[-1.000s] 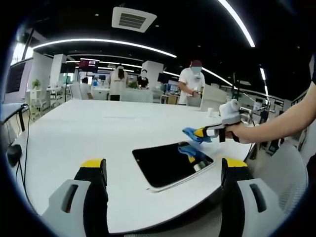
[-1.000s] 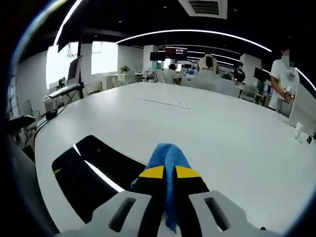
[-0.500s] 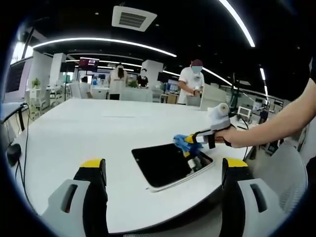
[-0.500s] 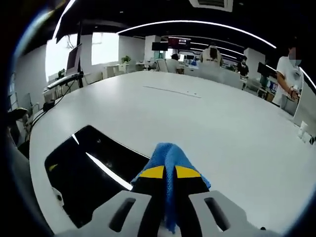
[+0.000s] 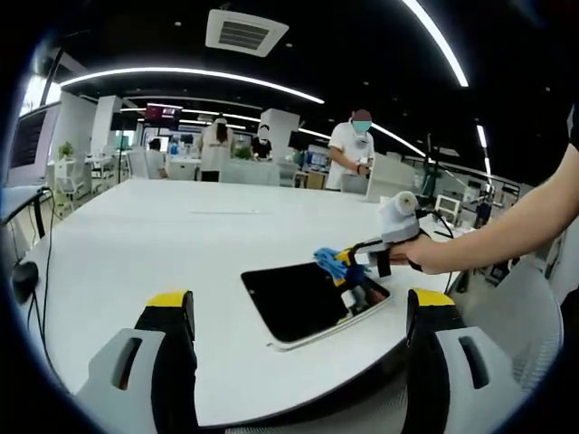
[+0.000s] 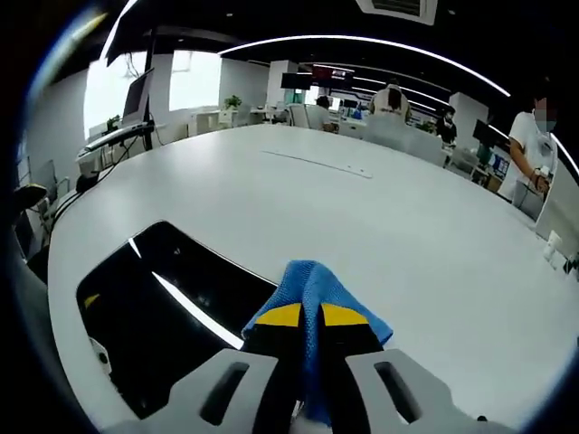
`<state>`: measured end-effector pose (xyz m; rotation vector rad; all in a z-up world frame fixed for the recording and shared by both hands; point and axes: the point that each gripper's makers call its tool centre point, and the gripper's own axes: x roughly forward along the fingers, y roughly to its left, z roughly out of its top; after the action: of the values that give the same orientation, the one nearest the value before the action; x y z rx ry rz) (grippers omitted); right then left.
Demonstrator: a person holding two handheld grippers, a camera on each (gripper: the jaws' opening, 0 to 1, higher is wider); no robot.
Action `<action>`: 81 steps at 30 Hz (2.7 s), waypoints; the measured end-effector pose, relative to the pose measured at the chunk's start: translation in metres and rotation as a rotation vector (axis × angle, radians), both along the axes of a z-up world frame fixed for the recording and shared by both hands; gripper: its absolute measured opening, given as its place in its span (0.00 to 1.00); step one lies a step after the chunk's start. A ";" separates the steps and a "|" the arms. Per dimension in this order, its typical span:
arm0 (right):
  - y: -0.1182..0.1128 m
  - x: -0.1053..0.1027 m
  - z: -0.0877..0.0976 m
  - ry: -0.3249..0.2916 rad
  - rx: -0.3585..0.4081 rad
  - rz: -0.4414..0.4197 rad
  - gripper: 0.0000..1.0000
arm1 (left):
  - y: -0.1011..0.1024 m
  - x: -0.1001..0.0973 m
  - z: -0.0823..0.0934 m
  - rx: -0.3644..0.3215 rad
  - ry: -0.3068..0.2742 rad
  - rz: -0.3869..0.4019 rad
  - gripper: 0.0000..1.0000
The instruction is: Wipe the mirror surface with the cleaning cloth until all visible marks leave the cleaned area.
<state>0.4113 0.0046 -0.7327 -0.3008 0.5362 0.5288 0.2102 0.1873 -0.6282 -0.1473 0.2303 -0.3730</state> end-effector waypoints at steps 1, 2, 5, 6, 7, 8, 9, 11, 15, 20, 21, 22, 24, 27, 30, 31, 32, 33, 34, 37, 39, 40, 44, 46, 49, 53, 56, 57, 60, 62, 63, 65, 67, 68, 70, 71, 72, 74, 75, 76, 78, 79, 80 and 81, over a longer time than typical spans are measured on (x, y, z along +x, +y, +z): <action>0.001 0.000 0.000 0.001 0.000 -0.001 0.01 | 0.000 0.000 0.000 0.000 0.001 -0.001 0.96; 0.002 0.000 0.000 0.003 0.002 -0.002 0.01 | 0.000 0.000 0.000 0.001 0.000 -0.003 0.96; 0.005 0.001 0.000 0.009 0.010 -0.005 0.01 | -0.001 0.000 0.000 0.001 -0.001 -0.004 0.96; 0.006 0.001 0.000 0.013 0.018 -0.006 0.00 | -0.001 -0.001 0.000 0.000 -0.001 -0.005 0.96; 0.008 0.001 -0.001 0.016 0.024 -0.009 0.00 | -0.001 -0.001 0.001 0.000 -0.003 -0.004 0.96; 0.009 0.001 -0.001 0.017 0.026 -0.012 0.00 | -0.001 -0.001 0.001 0.000 -0.004 -0.004 0.96; 0.011 0.001 -0.001 0.019 0.034 -0.015 0.00 | -0.001 -0.001 0.001 0.000 -0.004 -0.004 0.96; 0.016 -0.001 -0.001 0.026 0.049 -0.021 0.00 | 0.000 -0.001 0.001 -0.001 -0.004 -0.001 0.97; 0.026 -0.003 -0.001 0.021 0.038 -0.010 0.00 | 0.000 -0.001 0.001 0.000 -0.004 -0.004 0.96; 0.049 -0.009 -0.001 -0.003 -0.007 0.048 0.00 | 0.000 -0.001 0.001 -0.001 -0.005 -0.005 0.96; 0.053 -0.010 -0.001 -0.007 -0.015 0.059 0.00 | 0.000 -0.001 0.001 -0.001 -0.005 -0.005 0.96; 0.060 -0.013 0.001 -0.020 -0.039 0.084 0.00 | 0.000 -0.001 0.001 -0.001 -0.005 -0.004 0.97; 0.072 -0.016 0.001 -0.024 -0.045 0.110 0.00 | 0.000 -0.002 0.001 -0.001 -0.004 -0.004 0.96; 0.085 -0.018 0.001 -0.027 -0.046 0.127 0.00 | -0.001 -0.002 0.000 -0.001 -0.002 -0.006 0.96; 0.094 -0.019 0.000 -0.021 -0.037 0.137 0.00 | -0.001 -0.002 0.000 -0.001 -0.001 -0.006 0.96; 0.098 -0.019 0.000 -0.014 -0.029 0.138 0.00 | -0.001 -0.002 0.000 0.000 -0.001 -0.006 0.96; 0.100 -0.020 0.000 -0.005 -0.014 0.137 0.00 | -0.001 -0.002 0.000 0.000 0.000 -0.006 0.96; 0.103 -0.020 0.000 -0.003 -0.011 0.138 0.00 | -0.001 -0.002 0.000 0.000 0.000 -0.006 0.96; 0.104 -0.020 0.000 -0.006 -0.014 0.143 0.00 | -0.001 -0.002 0.000 0.000 0.001 -0.006 0.96; 0.113 -0.021 -0.001 -0.004 -0.008 0.152 0.00 | -0.001 -0.003 0.000 0.001 0.002 -0.006 0.96; 0.118 -0.022 -0.001 -0.001 -0.003 0.158 0.00 | -0.002 -0.003 0.000 0.002 0.004 -0.007 0.96; 0.121 -0.022 -0.001 -0.001 -0.001 0.163 0.00 | -0.002 -0.003 0.000 0.002 0.005 -0.006 0.96; 0.134 -0.019 -0.003 0.005 0.009 0.181 0.00 | -0.002 -0.003 -0.001 0.005 0.008 -0.008 0.96; 0.141 -0.020 -0.003 0.008 0.011 0.196 0.00 | -0.001 -0.003 -0.002 0.005 0.010 -0.007 0.96; 0.151 -0.020 -0.004 0.011 0.023 0.212 0.00 | -0.001 -0.003 -0.002 0.006 0.011 -0.006 0.97; 0.160 -0.019 -0.005 0.032 0.051 0.218 0.00 | -0.002 -0.002 -0.002 0.006 0.011 -0.007 0.96; 0.167 -0.019 -0.005 0.050 0.067 0.224 0.01 | -0.002 -0.002 -0.001 0.004 0.009 -0.009 0.96; 0.170 -0.019 -0.006 0.054 0.066 0.229 0.01 | -0.002 -0.002 -0.001 0.004 0.008 -0.009 0.96; 0.176 -0.022 -0.006 0.058 0.056 0.247 0.01 | -0.002 -0.002 -0.001 0.004 0.008 -0.011 0.96; 0.179 -0.021 -0.006 0.064 0.059 0.252 0.01 | -0.002 -0.002 -0.001 0.004 0.009 -0.011 0.96; 0.180 -0.021 -0.006 0.063 0.061 0.258 0.01 | -0.002 -0.002 -0.001 0.004 0.009 -0.011 0.96; 0.183 -0.019 -0.006 0.071 0.075 0.261 0.01 | -0.002 -0.002 -0.001 0.004 0.009 -0.011 0.96; 0.182 -0.020 -0.006 0.079 0.078 0.269 0.01 | -0.003 -0.002 -0.001 0.003 0.010 -0.012 0.96; 0.182 -0.021 -0.006 0.074 0.068 0.283 0.01 | -0.003 -0.002 -0.001 0.003 0.011 -0.012 0.96; 0.183 -0.022 -0.006 0.068 0.055 0.292 0.00 | -0.003 -0.002 -0.001 0.003 0.011 -0.013 0.96; 0.183 -0.022 -0.006 0.070 0.051 0.289 0.00 | -0.003 -0.002 -0.001 0.004 0.012 -0.014 0.96; 0.184 -0.022 -0.006 0.073 0.044 0.284 0.00 | -0.003 -0.002 -0.001 0.004 0.011 -0.014 0.96; 0.185 -0.024 -0.006 0.079 0.017 0.289 0.00 | -0.003 -0.002 -0.001 0.005 0.012 -0.014 0.96; 0.184 -0.024 -0.006 0.082 0.012 0.291 0.00 | -0.003 -0.002 -0.001 0.006 0.012 -0.015 0.96; 0.183 -0.025 -0.006 0.086 0.010 0.296 0.00 | -0.003 -0.002 -0.001 0.006 0.013 -0.015 0.96; 0.184 -0.025 -0.008 0.096 0.014 0.298 0.00 | -0.002 -0.002 -0.001 0.007 0.013 -0.014 0.96; 0.184 -0.026 -0.008 0.098 0.015 0.299 0.00 | -0.002 -0.002 -0.001 0.007 0.013 -0.013 0.96; 0.184 -0.029 -0.007 0.099 0.011 0.303 0.00 | -0.002 -0.002 -0.001 0.007 0.014 -0.013 0.96; 0.184 -0.030 -0.007 0.098 0.007 0.306 0.00 | -0.002 -0.002 -0.002 0.008 0.014 -0.012 0.96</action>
<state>0.3810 0.1881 -0.7396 -0.3535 0.5865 0.8451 0.2083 0.1851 -0.6297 -0.1413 0.2469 -0.3835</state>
